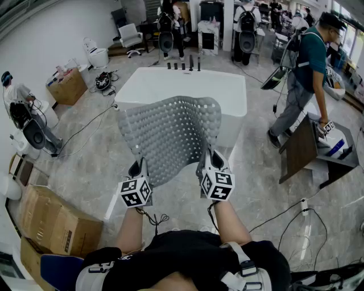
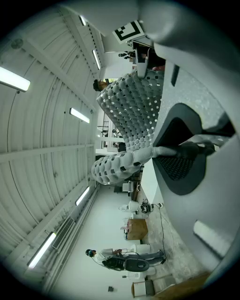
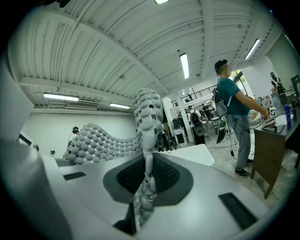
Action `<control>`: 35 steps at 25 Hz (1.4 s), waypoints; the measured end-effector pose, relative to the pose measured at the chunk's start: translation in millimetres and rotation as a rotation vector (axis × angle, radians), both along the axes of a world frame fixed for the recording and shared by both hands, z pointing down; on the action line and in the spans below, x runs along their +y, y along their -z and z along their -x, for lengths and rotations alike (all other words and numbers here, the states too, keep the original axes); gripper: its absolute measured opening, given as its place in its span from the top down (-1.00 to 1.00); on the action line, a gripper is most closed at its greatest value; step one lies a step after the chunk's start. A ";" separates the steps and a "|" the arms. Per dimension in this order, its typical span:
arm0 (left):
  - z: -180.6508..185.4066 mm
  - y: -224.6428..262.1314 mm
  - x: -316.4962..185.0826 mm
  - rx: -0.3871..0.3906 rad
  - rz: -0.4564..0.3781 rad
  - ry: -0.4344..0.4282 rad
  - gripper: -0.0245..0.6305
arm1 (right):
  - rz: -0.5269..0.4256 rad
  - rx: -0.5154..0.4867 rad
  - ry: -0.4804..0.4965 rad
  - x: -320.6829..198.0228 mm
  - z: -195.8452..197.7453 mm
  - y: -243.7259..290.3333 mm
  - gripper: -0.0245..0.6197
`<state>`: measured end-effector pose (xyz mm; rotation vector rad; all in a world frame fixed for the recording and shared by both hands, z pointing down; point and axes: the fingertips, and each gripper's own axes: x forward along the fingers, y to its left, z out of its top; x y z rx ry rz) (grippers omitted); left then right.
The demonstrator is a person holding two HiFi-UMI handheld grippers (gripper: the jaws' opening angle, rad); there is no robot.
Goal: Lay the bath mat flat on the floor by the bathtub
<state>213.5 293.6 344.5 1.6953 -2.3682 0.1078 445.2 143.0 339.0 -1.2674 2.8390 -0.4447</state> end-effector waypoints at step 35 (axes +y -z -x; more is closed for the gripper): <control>76.7 -11.3 24.7 0.012 -0.009 -0.037 0.79 | 0.008 0.017 -0.042 26.0 79.0 -15.3 0.83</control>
